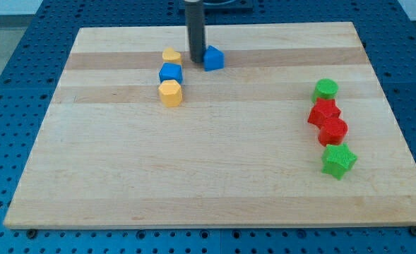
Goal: Push the yellow heart left of blue triangle
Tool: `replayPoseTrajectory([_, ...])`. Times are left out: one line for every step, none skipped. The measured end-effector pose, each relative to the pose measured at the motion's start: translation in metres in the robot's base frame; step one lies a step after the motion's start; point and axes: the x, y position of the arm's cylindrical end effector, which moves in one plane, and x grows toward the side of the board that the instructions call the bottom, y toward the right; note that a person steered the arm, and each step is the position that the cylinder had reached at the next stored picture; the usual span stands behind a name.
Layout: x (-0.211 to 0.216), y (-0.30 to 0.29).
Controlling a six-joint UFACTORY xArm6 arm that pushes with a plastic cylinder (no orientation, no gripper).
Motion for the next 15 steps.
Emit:
replayPoseTrajectory([0.026, 0.022])
replayPoseTrajectory([0.059, 0.022])
replayPoseTrajectory([0.073, 0.018])
replayPoseTrajectory([0.044, -0.002])
replayPoseTrajectory([-0.020, -0.029])
replayPoseTrajectory([-0.072, -0.065])
replayPoseTrajectory([-0.082, -0.117])
replayPoseTrajectory([-0.039, -0.168])
replayPoseTrajectory([-0.021, -0.164])
replayPoseTrajectory([-0.021, -0.129])
replayPoseTrajectory([-0.021, -0.090])
replayPoseTrajectory([-0.021, -0.062])
replayPoseTrajectory([-0.020, -0.041])
replayPoseTrajectory([-0.019, -0.020])
replayPoseTrajectory([-0.019, -0.006])
